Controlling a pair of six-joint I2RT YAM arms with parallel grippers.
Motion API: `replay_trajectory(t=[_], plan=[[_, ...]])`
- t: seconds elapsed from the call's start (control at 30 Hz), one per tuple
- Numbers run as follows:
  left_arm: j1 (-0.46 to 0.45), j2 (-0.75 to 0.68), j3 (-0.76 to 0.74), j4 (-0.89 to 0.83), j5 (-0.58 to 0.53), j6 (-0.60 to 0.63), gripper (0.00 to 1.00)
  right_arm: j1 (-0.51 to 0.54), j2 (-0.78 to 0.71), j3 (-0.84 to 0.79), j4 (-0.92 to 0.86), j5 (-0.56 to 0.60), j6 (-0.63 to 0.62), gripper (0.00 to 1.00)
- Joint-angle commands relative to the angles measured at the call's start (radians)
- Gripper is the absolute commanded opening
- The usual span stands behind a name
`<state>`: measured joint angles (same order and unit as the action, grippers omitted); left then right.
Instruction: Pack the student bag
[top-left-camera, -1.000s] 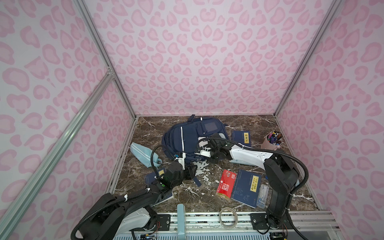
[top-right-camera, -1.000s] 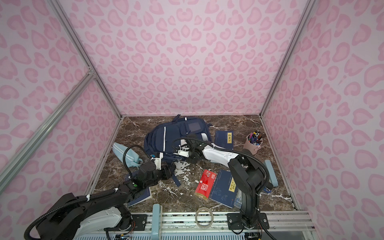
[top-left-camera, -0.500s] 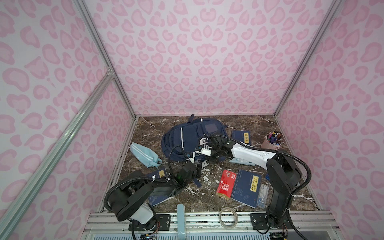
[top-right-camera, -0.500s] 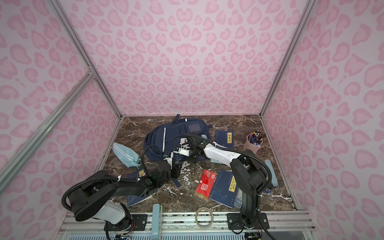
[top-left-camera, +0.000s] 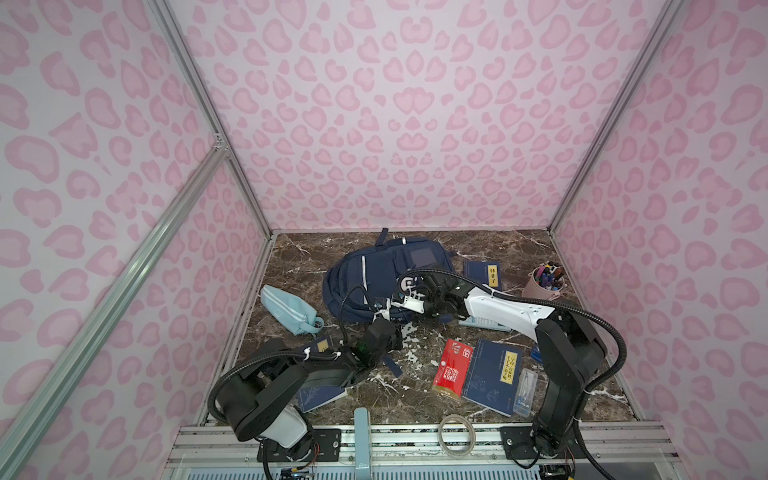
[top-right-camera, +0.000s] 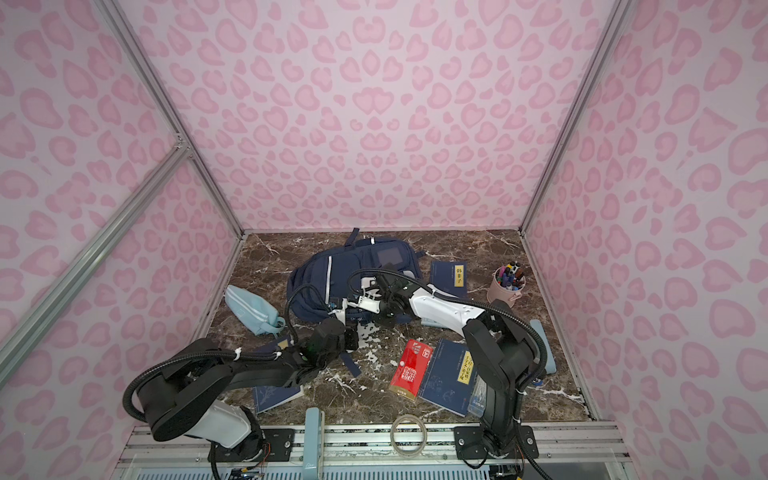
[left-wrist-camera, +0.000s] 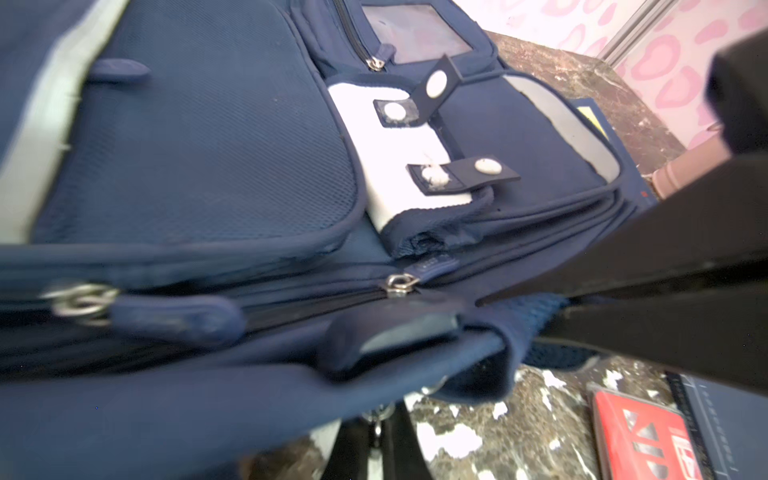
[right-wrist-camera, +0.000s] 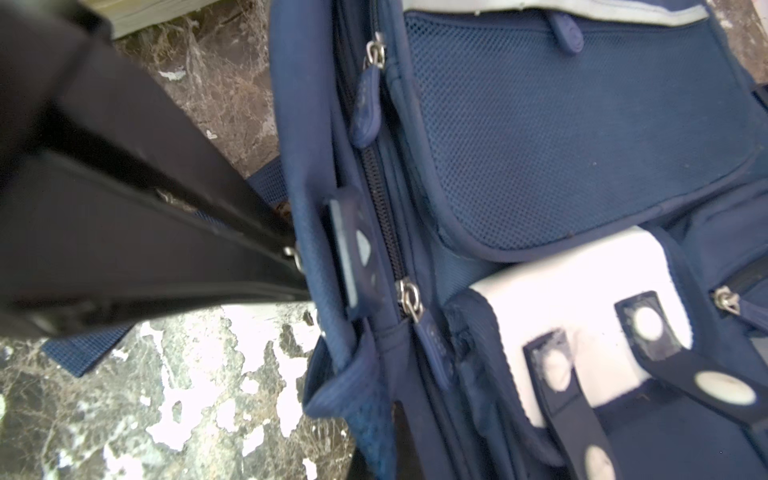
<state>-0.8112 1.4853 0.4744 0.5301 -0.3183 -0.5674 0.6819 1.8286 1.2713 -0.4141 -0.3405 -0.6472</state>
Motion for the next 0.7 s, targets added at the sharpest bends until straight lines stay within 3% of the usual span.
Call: replay_trajectory(t=[0.0, 0.1, 0.2, 0.33, 0.43, 0.67], plan=[[0.045, -0.065, -0.035, -0.071, 0.069, -0.04, 0.04, -0.007, -0.002, -0.001, -0.012, -0.012, 0.007, 0.0], [0.052, -0.1, -0.052, -0.063, 0.128, -0.024, 0.04, -0.005, 0.0, 0.015, -0.018, -0.038, 0.016, 0.0], [0.066, -0.178, -0.034, -0.213, 0.035, 0.012, 0.04, -0.007, -0.006, 0.008, -0.022, -0.006, 0.008, 0.0], [0.222, -0.383, -0.117, -0.27, 0.167, 0.024, 0.04, -0.024, 0.0, 0.009, -0.029, 0.027, 0.001, 0.0], [0.305, -0.493, -0.099, -0.424, 0.168, 0.072, 0.04, -0.035, -0.011, 0.002, -0.025, 0.032, 0.004, 0.0], [0.441, -0.493, -0.079, -0.5, 0.314, 0.085, 0.04, -0.076, -0.073, -0.083, 0.06, 0.058, 0.007, 0.0]])
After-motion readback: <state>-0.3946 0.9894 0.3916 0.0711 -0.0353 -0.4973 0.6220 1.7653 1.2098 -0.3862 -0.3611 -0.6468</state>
